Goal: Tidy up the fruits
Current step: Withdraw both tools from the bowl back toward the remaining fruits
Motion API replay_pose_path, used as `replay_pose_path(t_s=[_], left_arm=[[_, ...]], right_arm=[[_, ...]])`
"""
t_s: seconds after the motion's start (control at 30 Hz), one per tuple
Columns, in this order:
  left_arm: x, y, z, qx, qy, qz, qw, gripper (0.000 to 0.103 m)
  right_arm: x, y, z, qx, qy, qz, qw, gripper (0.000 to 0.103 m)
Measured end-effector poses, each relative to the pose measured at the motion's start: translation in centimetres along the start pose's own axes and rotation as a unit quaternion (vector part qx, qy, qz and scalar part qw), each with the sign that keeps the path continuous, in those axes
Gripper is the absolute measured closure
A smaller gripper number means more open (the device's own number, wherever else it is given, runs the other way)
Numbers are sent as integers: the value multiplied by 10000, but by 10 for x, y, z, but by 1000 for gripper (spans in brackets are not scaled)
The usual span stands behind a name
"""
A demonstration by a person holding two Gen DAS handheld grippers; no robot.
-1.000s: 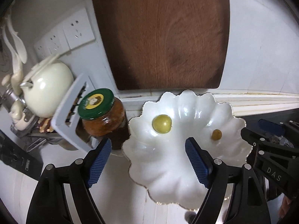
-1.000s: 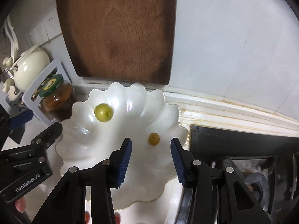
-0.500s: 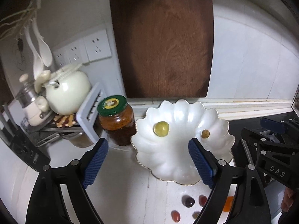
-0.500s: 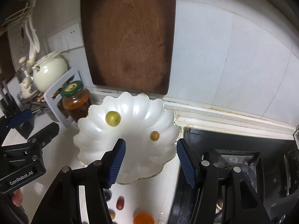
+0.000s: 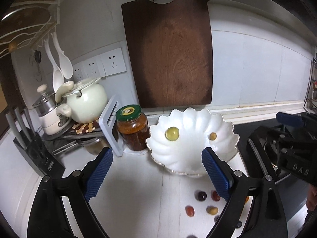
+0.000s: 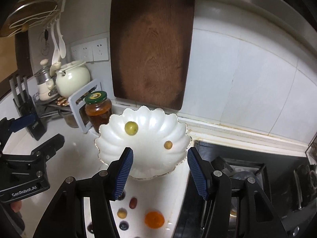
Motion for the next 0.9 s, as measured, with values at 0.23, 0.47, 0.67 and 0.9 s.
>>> replay_pose_path(t_s=[0.23, 0.47, 0.67, 0.9], left_arm=[[-22, -4, 20, -137, 35, 164, 9998, 11], [-39, -15, 35, -54, -26, 95, 9999, 11], [-53, -24, 42, 34, -34, -87, 10000, 11], [-72, -39, 41, -304, 134, 24, 9994, 11]], right_arm=[[-20, 4, 20, 31, -114, 190, 9998, 45], [-39, 1, 34, 103, -163, 206, 9996, 45], [-57, -3, 42, 141, -162, 207, 9996, 45], [-82, -2, 43, 265, 86, 223, 9994, 45]])
Point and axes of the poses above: each gripper's, at about its wrist camera, not at the fingertips, and z roughly against the way its jaws point, y to its left, x to its top, the point moved 10 cm from there along -z, roughly the way its jaws point, and after that the axes turned 12 degrees about -z, right-handed, at the moved point
